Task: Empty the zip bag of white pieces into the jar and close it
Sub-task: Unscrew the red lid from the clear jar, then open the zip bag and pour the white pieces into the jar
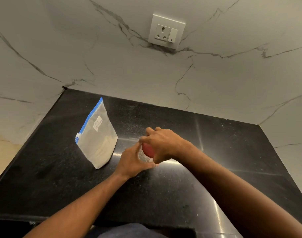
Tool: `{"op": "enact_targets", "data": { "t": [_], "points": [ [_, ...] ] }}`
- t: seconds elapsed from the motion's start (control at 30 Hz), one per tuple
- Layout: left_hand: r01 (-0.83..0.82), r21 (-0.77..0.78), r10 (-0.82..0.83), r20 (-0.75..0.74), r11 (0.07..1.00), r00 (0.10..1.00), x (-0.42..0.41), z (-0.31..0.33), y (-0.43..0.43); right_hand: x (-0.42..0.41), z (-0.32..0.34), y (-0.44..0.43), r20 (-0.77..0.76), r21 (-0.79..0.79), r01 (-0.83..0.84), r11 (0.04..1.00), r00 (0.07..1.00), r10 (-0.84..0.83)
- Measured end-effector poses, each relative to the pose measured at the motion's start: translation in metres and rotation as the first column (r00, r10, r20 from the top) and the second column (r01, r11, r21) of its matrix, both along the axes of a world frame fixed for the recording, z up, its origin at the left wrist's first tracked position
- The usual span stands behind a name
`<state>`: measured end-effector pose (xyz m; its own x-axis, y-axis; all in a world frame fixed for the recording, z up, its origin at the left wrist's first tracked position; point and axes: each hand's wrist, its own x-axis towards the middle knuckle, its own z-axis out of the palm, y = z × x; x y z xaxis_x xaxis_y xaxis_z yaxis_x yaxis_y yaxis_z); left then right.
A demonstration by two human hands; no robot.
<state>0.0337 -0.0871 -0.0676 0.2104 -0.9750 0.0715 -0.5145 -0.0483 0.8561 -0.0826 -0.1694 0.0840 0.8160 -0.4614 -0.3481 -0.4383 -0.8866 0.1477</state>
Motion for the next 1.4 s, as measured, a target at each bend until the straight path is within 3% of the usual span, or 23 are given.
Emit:
{"op": "enact_targets", "data": {
  "t": [0.1, 0.2, 0.3, 0.37, 0.4, 0.47, 0.6, 0.77, 0.87, 0.93, 1.07, 1.17, 1.27, 1.4],
  "points": [
    [-0.003, 0.011, 0.003, 0.014, 1.0, 1.0, 0.003, 0.001, -0.002, -0.006, 0.008, 0.005, 0.152, -0.005, -0.134, 0.991, 0.979, 0.133],
    [0.013, -0.027, -0.013, -0.02, 1.0, 1.0, 0.002, 0.002, -0.003, -0.028, 0.013, -0.004, 0.449, 0.094, 0.036, 0.995, 0.89, -0.074],
    [-0.003, -0.055, 0.0, -0.056, 0.998, 0.998, 0.0, 0.002, -0.001, -0.067, -0.005, -0.011, 0.684, 0.261, 0.306, 0.915, 0.61, -0.399],
    [-0.048, -0.042, 0.045, -0.064, 0.998, 0.997, -0.001, 0.003, -0.001, -0.088, -0.036, -0.009, 0.737, 0.382, 0.445, 0.81, 0.382, -0.557],
    [-0.073, -0.034, 0.071, -0.059, 0.997, 0.996, -0.001, 0.003, -0.002, -0.096, -0.054, -0.006, 0.725, 0.436, 0.492, 0.754, 0.305, -0.618],
    [-0.098, -0.029, 0.096, -0.044, 0.995, 0.994, 0.0, 0.003, -0.002, -0.108, -0.092, 0.002, 0.674, 0.494, 0.549, 0.675, 0.249, -0.696],
    [-0.109, -0.024, 0.108, -0.035, 0.994, 0.993, 0.0, 0.006, -0.001, -0.113, -0.135, 0.018, 0.573, 0.408, 0.681, 0.608, 0.327, -0.751],
    [-0.092, -0.018, 0.091, -0.061, 0.996, 0.994, -0.003, 0.006, -0.003, -0.111, -0.143, 0.026, 0.478, 0.33, 0.708, 0.625, 0.445, -0.757],
    [-0.071, 0.034, 0.074, -0.11, 0.997, 0.991, -0.002, 0.013, 0.001, -0.109, -0.132, 0.028, 0.488, 0.331, 0.71, 0.621, 0.435, -0.757],
    [-0.095, 0.044, 0.1, -0.127, 0.995, 0.987, -0.001, 0.025, 0.006, -0.105, -0.118, 0.025, 0.601, 0.329, 0.674, 0.661, 0.39, -0.698],
    [-0.212, -0.14, 0.202, -0.087, 0.967, 0.976, 0.005, 0.067, 0.024, -0.08, -0.069, 0.021, 0.826, 0.352, 0.464, 0.813, 0.255, -0.503],
    [-0.258, -0.274, 0.249, -0.07, 0.926, 0.966, 0.013, 0.108, 0.045, -0.045, -0.022, 0.024, 0.882, 0.36, 0.235, 0.903, 0.229, -0.412],
    [-0.304, -0.387, 0.333, 0.008, 0.871, 0.943, 0.028, 0.138, 0.069, -0.005, 0.015, 0.03, 0.911, 0.302, -0.027, 0.953, 0.302, -0.28],
    [-0.495, -0.462, 0.589, 0.077, 0.736, 0.805, 0.055, 0.147, 0.101, 0.051, 0.043, 0.035, 0.827, 0.304, -0.17, 0.938, 0.536, -0.171]
  ]
}}
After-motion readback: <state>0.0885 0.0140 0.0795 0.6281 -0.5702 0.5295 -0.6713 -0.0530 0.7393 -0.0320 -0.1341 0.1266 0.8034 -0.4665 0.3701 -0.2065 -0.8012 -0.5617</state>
